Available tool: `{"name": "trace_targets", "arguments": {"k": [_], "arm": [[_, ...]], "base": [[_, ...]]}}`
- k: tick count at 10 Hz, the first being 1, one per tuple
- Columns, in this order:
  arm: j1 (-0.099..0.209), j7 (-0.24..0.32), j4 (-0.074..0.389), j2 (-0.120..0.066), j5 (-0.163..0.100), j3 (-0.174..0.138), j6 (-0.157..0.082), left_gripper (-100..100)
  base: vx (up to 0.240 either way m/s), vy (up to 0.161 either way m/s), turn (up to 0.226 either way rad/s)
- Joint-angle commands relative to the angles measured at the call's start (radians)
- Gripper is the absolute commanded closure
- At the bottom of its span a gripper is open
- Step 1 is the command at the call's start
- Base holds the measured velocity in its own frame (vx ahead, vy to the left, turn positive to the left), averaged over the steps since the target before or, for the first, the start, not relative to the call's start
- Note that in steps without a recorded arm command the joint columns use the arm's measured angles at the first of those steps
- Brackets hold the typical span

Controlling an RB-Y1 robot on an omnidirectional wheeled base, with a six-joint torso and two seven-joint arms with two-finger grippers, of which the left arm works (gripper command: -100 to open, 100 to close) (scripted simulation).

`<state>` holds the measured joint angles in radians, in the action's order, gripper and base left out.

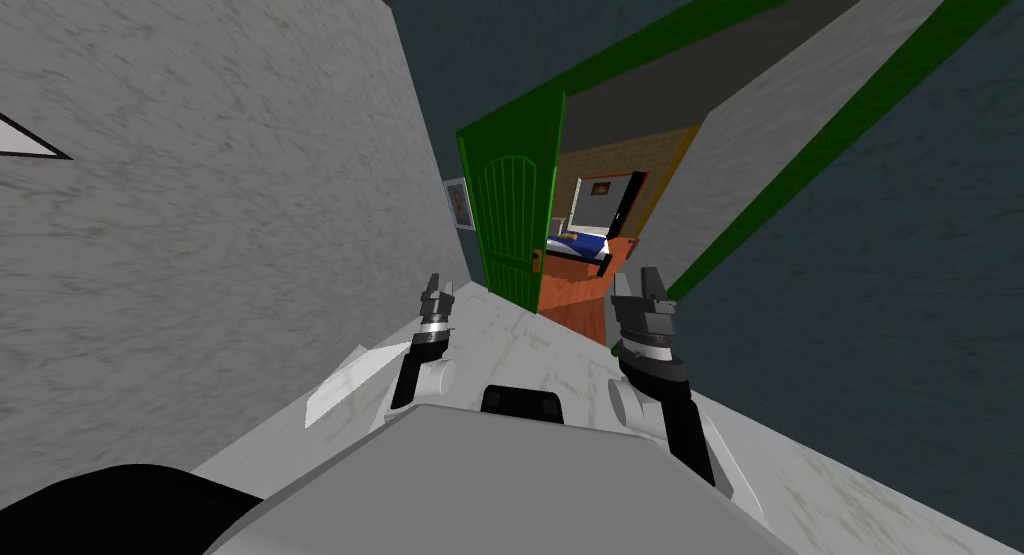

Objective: Push the door open

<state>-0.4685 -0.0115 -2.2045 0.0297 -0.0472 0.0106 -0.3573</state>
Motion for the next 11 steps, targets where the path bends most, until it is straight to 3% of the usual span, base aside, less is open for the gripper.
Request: {"name": "trace_targets", "arguments": {"k": [1, 5, 9, 11], "arm": [[0.016, 0.002, 0.032, -0.013, 0.001, 0.008, 0.003, -100], [0.05, 0.007, 0.103, -0.037, 0.004, 0.027, 0.01, -100], [0.109, 0.014, 0.224, -0.067, 0.008, 0.059, 0.022, -100], [0.128, 0.017, 0.263, -0.074, 0.009, 0.069, 0.026, -100]], "base": [[0.114, -0.092, -0.077], [0.172, 0.011, -0.068], [0.151, -0.006, -0.094], [0.133, -0.005, -0.077]]}}
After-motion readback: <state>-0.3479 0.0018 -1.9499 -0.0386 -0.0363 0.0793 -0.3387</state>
